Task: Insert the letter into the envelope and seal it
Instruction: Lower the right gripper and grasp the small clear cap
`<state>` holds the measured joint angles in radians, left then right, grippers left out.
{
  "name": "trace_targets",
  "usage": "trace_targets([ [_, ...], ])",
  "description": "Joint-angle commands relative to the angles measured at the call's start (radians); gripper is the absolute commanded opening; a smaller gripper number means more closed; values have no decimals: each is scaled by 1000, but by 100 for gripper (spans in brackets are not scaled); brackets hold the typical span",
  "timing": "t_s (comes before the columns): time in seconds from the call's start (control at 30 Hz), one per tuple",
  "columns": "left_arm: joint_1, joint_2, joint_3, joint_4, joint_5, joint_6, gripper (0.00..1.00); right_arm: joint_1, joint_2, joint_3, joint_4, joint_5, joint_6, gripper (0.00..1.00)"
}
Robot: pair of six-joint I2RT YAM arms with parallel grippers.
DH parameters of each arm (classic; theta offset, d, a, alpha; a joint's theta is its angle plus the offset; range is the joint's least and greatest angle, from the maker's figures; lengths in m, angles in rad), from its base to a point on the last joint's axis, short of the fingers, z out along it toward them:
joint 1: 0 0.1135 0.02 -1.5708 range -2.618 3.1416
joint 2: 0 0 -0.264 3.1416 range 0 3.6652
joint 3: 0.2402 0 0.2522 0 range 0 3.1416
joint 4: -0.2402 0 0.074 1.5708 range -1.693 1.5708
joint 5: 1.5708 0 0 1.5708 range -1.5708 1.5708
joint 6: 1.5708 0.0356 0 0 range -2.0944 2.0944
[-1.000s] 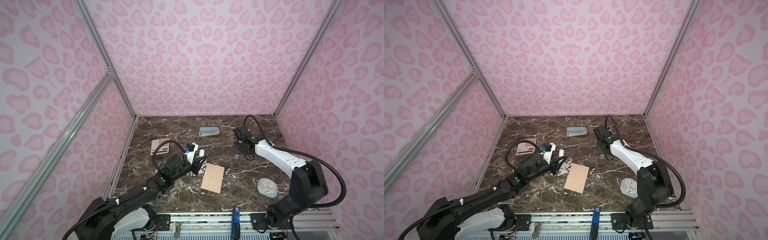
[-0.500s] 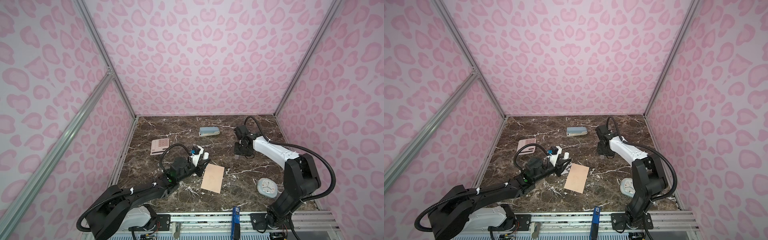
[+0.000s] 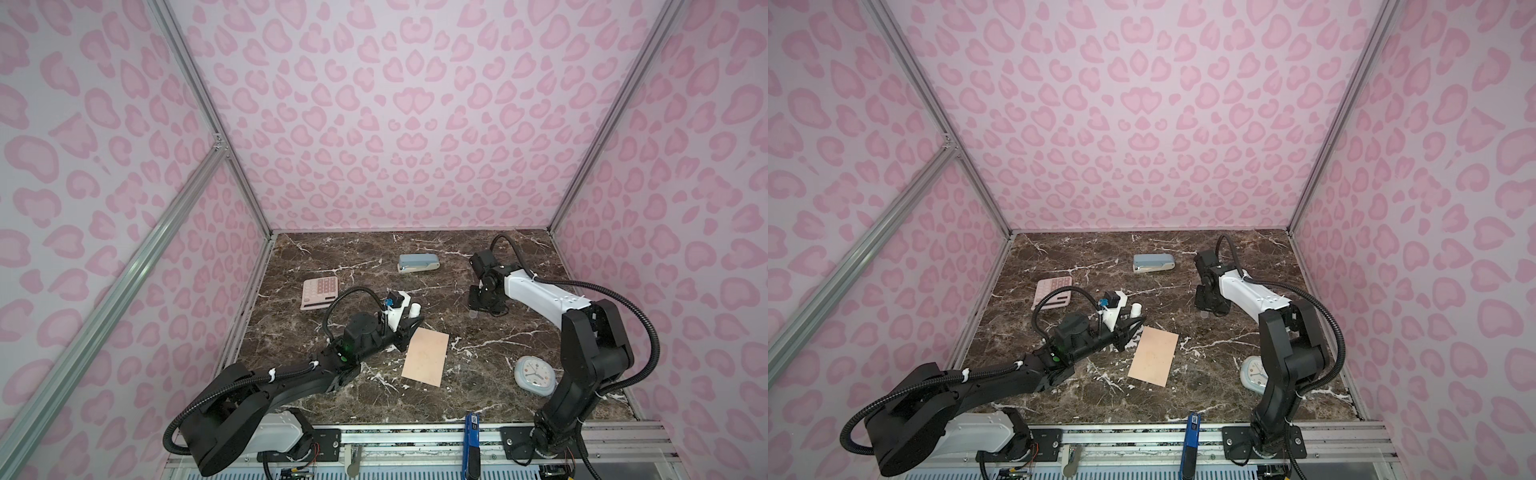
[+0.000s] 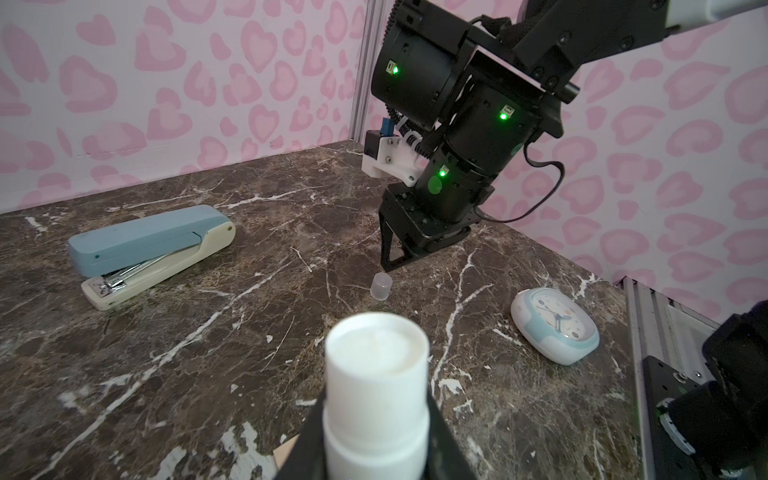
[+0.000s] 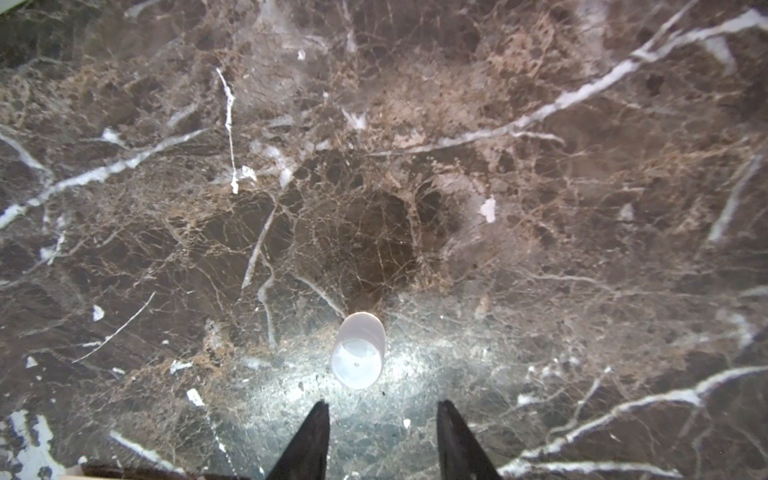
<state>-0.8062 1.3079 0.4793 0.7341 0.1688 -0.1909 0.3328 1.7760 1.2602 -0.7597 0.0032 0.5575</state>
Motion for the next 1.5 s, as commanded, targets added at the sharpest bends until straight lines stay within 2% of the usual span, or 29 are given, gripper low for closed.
trace_targets([
  [0.0, 0, 6, 7, 47, 10, 4, 4, 0, 24, 11, 1, -9, 7, 45],
  [1.47, 0, 3, 6, 13, 6, 10, 4, 0, 127, 50, 3, -34, -11, 35],
])
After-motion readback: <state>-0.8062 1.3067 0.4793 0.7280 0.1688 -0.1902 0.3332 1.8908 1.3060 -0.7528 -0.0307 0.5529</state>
